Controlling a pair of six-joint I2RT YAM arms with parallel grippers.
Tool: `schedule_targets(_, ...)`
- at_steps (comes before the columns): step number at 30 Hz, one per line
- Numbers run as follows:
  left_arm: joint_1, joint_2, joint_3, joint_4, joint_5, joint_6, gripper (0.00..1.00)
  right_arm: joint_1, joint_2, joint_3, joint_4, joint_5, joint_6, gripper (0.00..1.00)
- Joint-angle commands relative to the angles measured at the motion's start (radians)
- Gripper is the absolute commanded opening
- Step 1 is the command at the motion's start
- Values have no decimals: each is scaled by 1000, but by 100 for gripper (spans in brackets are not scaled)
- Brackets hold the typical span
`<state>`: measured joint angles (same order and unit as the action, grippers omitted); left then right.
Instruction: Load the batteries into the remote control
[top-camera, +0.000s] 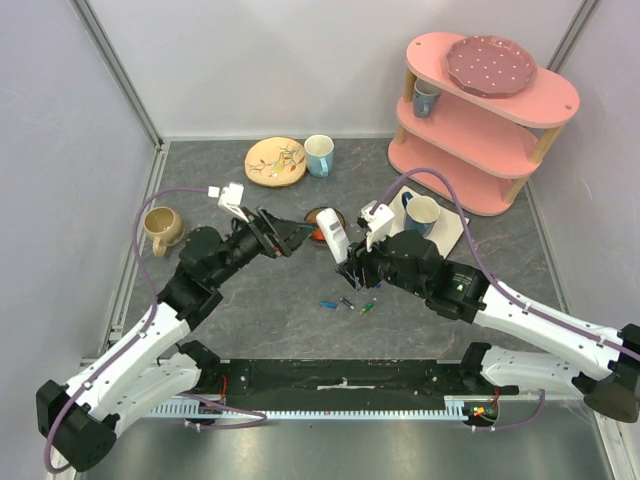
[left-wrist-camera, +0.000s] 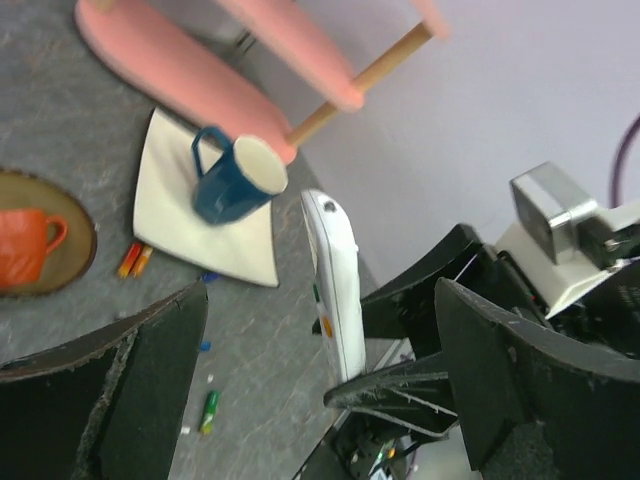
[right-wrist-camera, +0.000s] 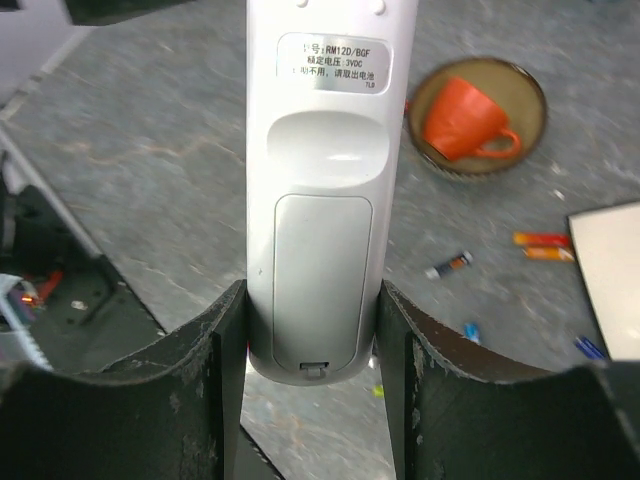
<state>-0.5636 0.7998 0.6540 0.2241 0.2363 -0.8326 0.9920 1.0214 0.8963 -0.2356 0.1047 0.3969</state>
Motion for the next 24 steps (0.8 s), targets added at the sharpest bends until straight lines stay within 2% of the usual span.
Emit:
schedule_targets(1,-129,42,32,-149,-212,93,99,23,23,53,-85,154,-41,27)
schedule_targets(5,-183,105,32,-105,-233,76,95,53,48,62,-80,168,-33,27)
schedule_targets(18,-200,229,49,49,-186,29,76,77,65,70,-79,178,-33,27)
schedule_targets(24,-208,268,53,99,-161,7,70,77,63,64,-77,174,-35,28)
